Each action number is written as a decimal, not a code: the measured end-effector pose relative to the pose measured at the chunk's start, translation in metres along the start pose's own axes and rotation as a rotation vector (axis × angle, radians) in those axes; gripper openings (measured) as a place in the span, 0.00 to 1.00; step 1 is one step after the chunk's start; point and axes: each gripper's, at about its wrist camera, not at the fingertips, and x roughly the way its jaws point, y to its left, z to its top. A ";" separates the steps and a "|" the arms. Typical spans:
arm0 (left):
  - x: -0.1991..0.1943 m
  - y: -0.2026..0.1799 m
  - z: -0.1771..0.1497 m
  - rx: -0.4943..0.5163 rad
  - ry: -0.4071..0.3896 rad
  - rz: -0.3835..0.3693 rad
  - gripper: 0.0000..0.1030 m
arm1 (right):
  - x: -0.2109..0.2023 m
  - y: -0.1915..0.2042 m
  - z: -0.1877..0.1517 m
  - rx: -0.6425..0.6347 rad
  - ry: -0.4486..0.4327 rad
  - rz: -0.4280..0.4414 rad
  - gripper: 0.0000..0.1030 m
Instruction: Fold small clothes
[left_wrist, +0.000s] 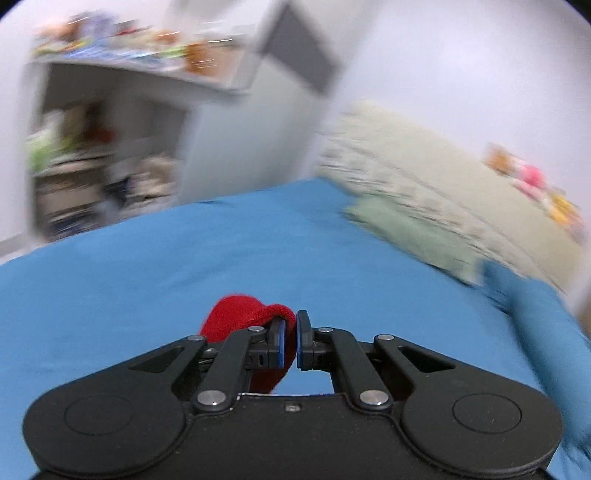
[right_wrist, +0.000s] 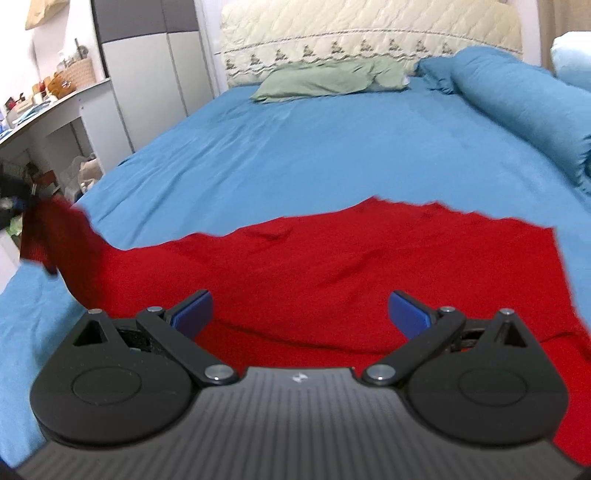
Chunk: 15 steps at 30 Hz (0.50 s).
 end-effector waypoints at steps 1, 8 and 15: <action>-0.002 -0.030 -0.008 0.038 0.015 -0.050 0.05 | -0.005 -0.014 0.004 0.001 -0.002 -0.009 1.00; 0.028 -0.179 -0.127 0.222 0.296 -0.208 0.05 | -0.024 -0.104 0.010 -0.029 0.001 -0.057 1.00; 0.045 -0.201 -0.219 0.263 0.445 -0.127 0.09 | -0.017 -0.163 -0.007 -0.101 0.072 -0.051 1.00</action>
